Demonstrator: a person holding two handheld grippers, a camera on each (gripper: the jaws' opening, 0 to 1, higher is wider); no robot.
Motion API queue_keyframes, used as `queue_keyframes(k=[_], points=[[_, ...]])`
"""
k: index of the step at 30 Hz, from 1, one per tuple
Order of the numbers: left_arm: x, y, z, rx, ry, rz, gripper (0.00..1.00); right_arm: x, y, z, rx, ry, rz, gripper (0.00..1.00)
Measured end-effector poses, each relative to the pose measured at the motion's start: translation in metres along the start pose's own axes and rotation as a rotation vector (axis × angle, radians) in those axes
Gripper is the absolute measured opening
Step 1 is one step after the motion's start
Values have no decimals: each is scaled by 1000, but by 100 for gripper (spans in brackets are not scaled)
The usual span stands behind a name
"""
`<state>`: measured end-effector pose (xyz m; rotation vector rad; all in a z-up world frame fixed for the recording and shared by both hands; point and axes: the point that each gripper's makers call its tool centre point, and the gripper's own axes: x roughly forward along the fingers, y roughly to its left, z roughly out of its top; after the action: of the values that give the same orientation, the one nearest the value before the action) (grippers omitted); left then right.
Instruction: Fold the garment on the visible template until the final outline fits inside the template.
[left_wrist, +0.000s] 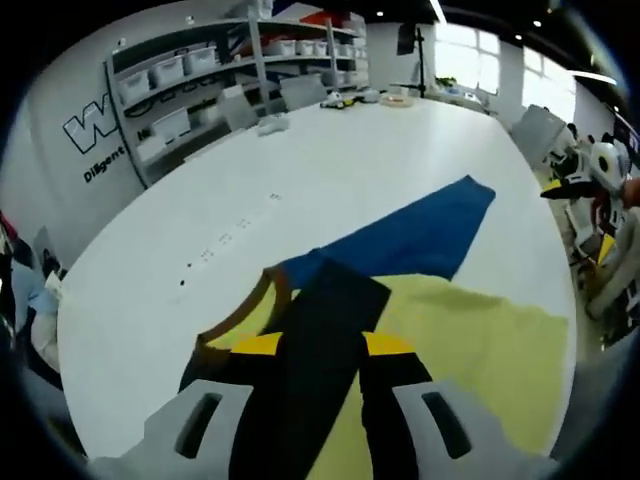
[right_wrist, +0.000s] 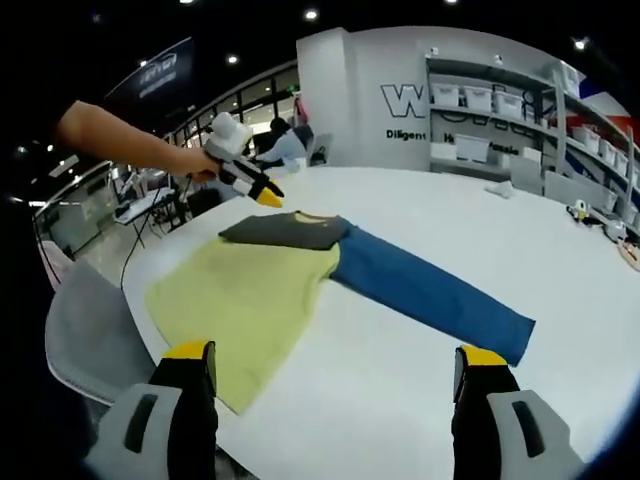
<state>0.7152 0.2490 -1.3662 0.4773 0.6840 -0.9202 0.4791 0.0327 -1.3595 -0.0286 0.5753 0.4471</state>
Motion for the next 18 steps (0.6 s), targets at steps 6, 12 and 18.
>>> queue_keyframes(k=[6, 12, 18], points=[[15, -26, -7, 50, 23, -35, 27, -4, -5, -1, 39, -19, 19, 99], [25, -38, -11, 50, 31, -55, 28, -6, -16, 0, 43, -18, 19, 99], [30, -49, -14, 106, 25, -76, 42, -4, -37, -5, 34, 14, -10, 97]])
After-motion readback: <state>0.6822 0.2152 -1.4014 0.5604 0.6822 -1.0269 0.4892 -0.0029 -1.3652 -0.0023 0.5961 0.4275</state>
